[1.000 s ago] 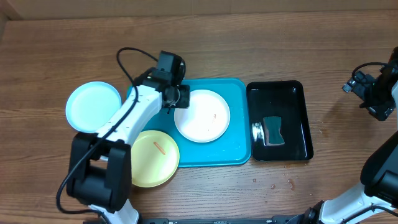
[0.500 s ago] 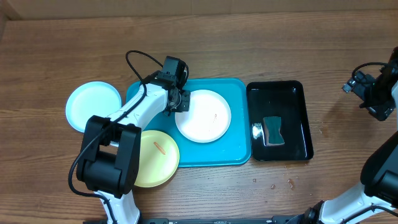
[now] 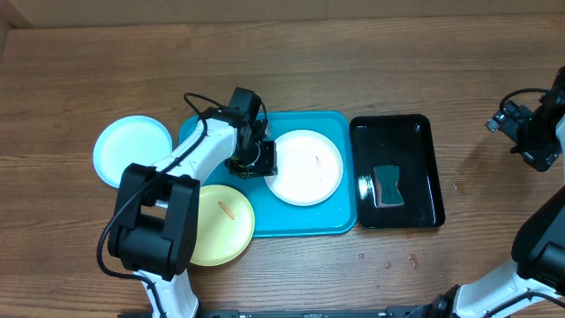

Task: Clean dirty plates on tray and stack at the side
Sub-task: 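Slide the white plate right across the teal tray with the left gripper, then reach the right gripper into the black tray and grasp the sponge, then rub the sponge in the black tray with the right gripper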

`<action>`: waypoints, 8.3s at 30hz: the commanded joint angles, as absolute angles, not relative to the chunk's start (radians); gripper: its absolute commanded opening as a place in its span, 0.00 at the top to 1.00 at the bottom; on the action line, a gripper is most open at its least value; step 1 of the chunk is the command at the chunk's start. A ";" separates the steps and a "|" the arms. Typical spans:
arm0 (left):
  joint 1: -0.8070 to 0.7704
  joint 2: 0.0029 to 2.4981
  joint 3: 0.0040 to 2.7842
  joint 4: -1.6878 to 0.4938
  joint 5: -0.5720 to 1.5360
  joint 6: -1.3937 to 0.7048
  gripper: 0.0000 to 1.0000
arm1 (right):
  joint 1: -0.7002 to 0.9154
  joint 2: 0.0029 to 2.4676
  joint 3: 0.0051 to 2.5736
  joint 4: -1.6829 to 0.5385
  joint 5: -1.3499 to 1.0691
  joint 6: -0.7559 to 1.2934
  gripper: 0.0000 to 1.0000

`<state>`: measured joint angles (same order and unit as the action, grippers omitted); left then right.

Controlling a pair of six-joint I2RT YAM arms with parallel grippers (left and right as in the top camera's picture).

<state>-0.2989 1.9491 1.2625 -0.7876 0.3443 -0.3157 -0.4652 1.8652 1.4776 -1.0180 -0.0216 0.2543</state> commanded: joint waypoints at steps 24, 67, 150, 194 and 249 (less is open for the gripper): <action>-0.296 1.756 1.292 -0.885 0.176 -0.398 0.66 | -0.469 1.837 1.498 -1.014 -0.016 0.256 0.00; -0.344 1.720 1.291 -0.912 0.198 -0.498 0.43 | -0.219 1.830 1.499 -1.465 -0.477 -0.086 0.41; -0.361 1.727 1.291 -0.934 0.071 -0.483 0.42 | 0.182 1.830 1.177 -1.052 -0.091 0.218 0.59; -0.426 1.892 1.291 -0.826 -0.011 -0.487 0.73 | 0.182 1.830 1.177 -1.056 -0.090 0.217 0.60; -0.413 1.948 1.327 -0.785 0.034 -0.427 0.96 | 0.172 1.827 1.315 -1.146 -0.083 0.213 0.96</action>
<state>-0.4229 1.9465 1.3083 -0.7872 0.0330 -0.4419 0.1822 1.8519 1.2011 -1.1267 -0.0895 0.2108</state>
